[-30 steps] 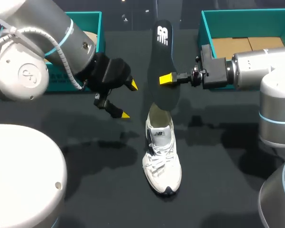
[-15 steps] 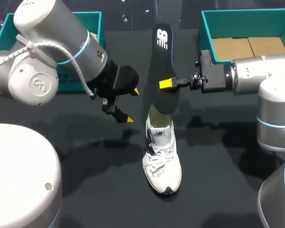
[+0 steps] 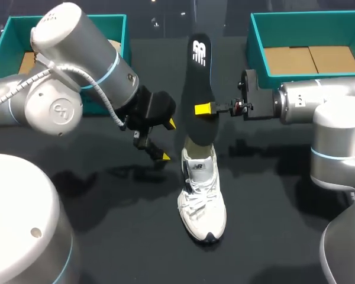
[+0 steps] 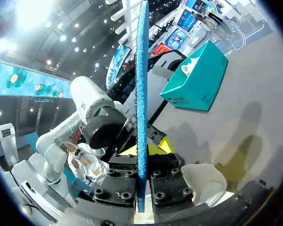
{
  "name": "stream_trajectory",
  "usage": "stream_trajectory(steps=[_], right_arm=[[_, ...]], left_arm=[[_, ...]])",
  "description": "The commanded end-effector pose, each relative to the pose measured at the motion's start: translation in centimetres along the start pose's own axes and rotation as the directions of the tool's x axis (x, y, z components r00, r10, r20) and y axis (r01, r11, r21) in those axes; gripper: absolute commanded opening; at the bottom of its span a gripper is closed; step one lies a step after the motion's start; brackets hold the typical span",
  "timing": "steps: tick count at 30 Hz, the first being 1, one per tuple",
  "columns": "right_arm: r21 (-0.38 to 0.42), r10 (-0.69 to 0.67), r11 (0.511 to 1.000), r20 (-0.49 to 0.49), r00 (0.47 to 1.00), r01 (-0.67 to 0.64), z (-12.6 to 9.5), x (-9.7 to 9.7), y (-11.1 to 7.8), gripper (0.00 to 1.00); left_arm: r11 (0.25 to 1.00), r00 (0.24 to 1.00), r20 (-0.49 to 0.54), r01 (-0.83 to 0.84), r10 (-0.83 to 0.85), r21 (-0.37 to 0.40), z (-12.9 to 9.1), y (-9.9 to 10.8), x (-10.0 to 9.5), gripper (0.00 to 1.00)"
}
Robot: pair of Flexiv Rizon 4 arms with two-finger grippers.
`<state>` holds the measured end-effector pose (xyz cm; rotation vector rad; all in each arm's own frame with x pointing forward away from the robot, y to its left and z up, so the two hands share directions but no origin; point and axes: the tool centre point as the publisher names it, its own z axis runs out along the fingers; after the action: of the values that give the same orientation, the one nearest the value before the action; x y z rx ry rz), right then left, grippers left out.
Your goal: Take the shoe out of the shoebox, open the shoe tongue, remove and reinsert the insole, then place the shoe into the shoebox
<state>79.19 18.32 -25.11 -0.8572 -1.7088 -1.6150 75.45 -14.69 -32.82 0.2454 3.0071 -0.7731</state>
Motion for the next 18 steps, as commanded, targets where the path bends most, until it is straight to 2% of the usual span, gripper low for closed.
stream_trajectory(steps=[1,18], right_arm=[[0.008,-0.005,1.000,-0.025,1.000,0.005,0.6,-0.8,0.0,0.00],[-0.014,-0.048,0.999,-0.043,0.998,0.047,0.3,-1.5,-0.4,0.00]], left_arm=[[1.000,1.000,-0.001,0.007,-0.007,-0.001,2.1,0.1,-0.3,1.00],[0.998,0.998,0.008,0.056,-0.056,-0.009,3.2,0.1,0.0,1.00]])
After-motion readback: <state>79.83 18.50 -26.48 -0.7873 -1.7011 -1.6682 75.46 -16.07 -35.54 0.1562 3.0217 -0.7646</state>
